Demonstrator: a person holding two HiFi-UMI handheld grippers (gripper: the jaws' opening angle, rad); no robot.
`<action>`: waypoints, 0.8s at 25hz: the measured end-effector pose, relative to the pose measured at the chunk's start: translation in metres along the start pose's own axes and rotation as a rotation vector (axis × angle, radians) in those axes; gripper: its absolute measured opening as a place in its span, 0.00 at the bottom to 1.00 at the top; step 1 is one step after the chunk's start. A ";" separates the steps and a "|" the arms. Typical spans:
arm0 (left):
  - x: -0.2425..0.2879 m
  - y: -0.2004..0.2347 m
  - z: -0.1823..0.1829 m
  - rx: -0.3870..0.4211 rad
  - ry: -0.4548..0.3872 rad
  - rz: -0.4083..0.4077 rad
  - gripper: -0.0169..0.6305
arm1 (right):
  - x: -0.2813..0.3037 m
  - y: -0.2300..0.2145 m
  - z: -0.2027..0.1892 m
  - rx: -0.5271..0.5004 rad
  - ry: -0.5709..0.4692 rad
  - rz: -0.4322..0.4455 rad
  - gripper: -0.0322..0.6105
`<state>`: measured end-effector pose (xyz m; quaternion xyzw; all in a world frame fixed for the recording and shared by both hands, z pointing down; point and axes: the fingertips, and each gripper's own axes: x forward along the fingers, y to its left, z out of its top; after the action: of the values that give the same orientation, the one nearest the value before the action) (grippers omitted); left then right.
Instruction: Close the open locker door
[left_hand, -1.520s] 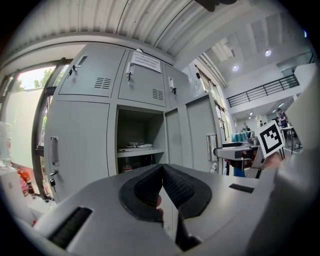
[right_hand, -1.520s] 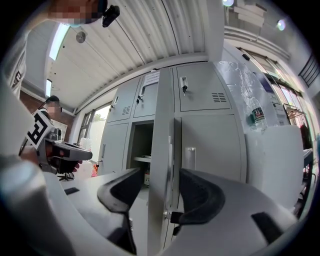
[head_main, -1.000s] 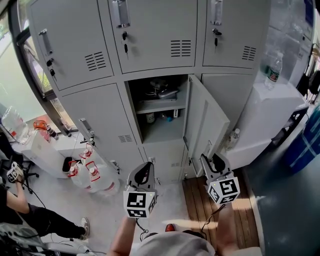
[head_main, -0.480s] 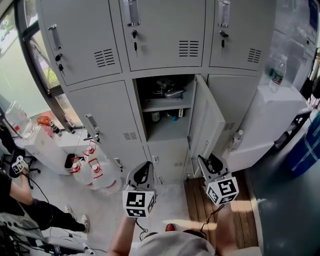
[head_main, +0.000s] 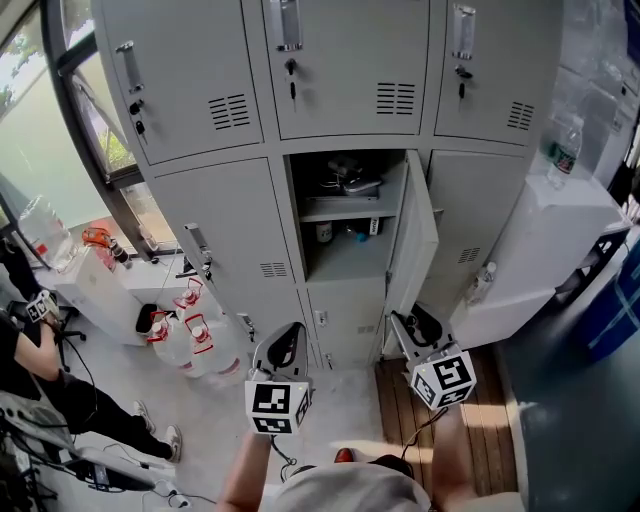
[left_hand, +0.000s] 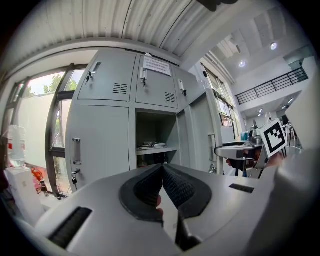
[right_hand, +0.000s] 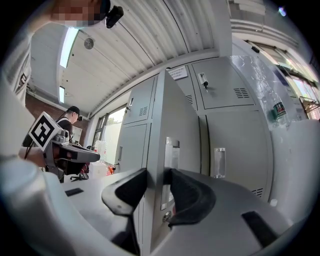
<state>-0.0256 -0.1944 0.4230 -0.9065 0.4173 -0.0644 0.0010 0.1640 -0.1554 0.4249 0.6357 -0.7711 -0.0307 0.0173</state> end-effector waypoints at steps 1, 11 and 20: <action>-0.001 0.003 0.000 -0.001 0.000 0.005 0.06 | 0.002 0.002 0.000 0.000 -0.001 0.004 0.29; -0.012 0.026 -0.003 -0.008 -0.003 0.047 0.06 | 0.021 0.025 0.002 -0.003 -0.003 0.049 0.29; -0.019 0.040 -0.007 -0.014 0.002 0.088 0.06 | 0.038 0.040 0.002 -0.020 0.008 0.103 0.29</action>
<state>-0.0688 -0.2056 0.4252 -0.8872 0.4572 -0.0621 -0.0027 0.1176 -0.1847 0.4257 0.5950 -0.8025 -0.0349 0.0281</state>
